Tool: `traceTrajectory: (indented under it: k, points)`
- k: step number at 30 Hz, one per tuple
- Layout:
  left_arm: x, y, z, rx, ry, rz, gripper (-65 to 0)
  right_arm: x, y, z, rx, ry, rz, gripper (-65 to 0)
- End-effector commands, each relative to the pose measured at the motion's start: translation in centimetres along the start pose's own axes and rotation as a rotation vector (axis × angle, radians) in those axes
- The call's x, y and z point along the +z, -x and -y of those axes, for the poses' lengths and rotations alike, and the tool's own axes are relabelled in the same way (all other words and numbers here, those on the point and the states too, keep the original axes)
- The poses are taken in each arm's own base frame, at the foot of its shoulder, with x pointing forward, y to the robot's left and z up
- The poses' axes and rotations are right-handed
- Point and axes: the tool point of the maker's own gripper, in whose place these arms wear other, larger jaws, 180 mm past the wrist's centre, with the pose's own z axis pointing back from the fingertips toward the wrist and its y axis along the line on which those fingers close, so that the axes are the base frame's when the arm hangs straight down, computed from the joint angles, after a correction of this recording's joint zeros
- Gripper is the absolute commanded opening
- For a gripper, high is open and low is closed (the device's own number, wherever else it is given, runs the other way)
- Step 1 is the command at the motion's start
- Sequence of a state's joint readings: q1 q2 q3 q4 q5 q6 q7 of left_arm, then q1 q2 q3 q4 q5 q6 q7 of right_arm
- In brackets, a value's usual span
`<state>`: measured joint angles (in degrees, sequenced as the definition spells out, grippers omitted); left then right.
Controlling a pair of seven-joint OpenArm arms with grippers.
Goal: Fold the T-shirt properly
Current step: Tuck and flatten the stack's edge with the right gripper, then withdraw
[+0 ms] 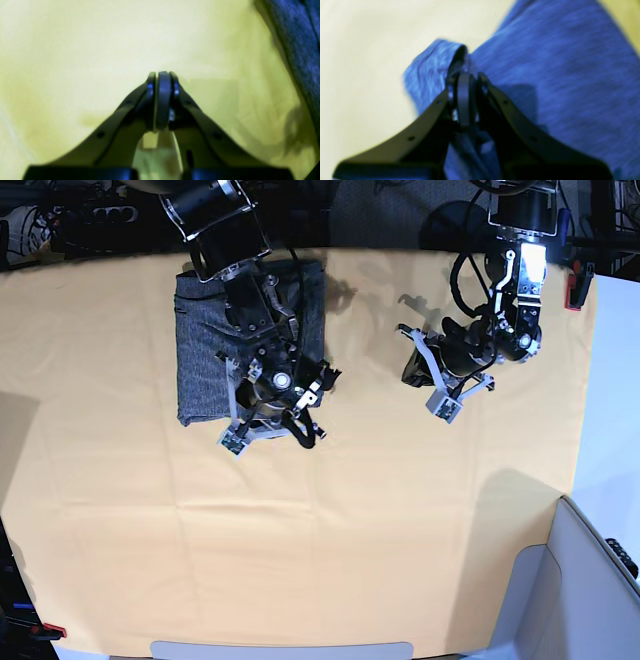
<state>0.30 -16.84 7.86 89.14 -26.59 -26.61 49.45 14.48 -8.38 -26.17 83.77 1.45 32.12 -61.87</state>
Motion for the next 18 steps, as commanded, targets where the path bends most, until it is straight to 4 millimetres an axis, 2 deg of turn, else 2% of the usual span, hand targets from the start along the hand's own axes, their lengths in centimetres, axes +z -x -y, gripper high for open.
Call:
traceTrajectory:
  k: [1, 6, 11, 13, 18]
  points:
    - [0.3, -0.6, -0.5, -0.011, -0.013, 0.006, -64.4, 0.7, -2.6, 0.3, 0.046, 0.023, 0.058, -59.4]
    - [0.3, -0.7, -0.5, -0.012, -0.014, 0.009, -64.4, 1.4, -4.8, -2.2, 0.15, 0.003, 0.106, -59.4]
    - [0.3, -0.8, -0.6, -0.011, -0.015, 0.009, -64.4, 2.6, -5.9, -2.1, 0.162, 0.025, 0.15, -59.3]
    - [0.3, -0.8, -0.6, -0.011, -0.015, 0.009, -64.4, 3.6, -6.8, -1.7, 0.162, 0.046, 0.183, -59.3]
    - [0.3, -0.8, -0.6, -0.011, -0.015, 0.009, -64.4, 6.3, -7.2, 2.5, 0.003, 0.165, 0.253, -59.1]
